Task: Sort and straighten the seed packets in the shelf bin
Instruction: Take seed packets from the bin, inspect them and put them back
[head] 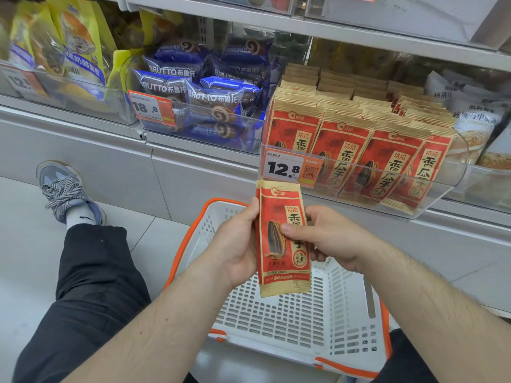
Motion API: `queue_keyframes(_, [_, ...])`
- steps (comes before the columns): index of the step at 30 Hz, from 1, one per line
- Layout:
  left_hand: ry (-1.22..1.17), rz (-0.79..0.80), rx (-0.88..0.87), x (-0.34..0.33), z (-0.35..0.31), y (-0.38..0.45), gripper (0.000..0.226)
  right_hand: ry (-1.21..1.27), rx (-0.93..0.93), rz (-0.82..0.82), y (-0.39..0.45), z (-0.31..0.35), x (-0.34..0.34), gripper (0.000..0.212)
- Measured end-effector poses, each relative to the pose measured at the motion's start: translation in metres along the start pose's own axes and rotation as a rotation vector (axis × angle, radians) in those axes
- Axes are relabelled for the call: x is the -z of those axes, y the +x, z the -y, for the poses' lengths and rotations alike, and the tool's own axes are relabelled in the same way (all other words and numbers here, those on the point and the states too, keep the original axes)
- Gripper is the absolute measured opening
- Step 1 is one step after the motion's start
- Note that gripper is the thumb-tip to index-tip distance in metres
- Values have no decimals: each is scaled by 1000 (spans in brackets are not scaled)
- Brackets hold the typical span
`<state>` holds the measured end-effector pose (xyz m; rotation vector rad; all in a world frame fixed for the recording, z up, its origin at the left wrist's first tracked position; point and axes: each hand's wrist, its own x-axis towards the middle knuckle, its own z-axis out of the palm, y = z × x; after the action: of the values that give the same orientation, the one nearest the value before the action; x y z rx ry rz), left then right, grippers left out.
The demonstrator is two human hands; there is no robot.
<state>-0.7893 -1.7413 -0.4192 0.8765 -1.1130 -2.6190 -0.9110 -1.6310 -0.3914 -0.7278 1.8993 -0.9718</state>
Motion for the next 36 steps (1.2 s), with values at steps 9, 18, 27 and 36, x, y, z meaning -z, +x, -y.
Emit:
queue_keyframes(9, [75, -127, -76, 4, 3, 3, 51, -31, 20, -77, 3, -2, 1, 16])
queue_keyframes(18, [128, -119, -111, 0, -3, 0, 46, 73, 69, -195, 5, -1, 7, 18])
queue_keyframes(27, [152, -119, -142, -9, -16, -6, 43, 105, 89, -136, -1, 9, 10, 12])
queue_keyframes(36, [234, -87, -297, -40, -66, -6, 21, 324, 148, -300, -8, 26, 18, 20])
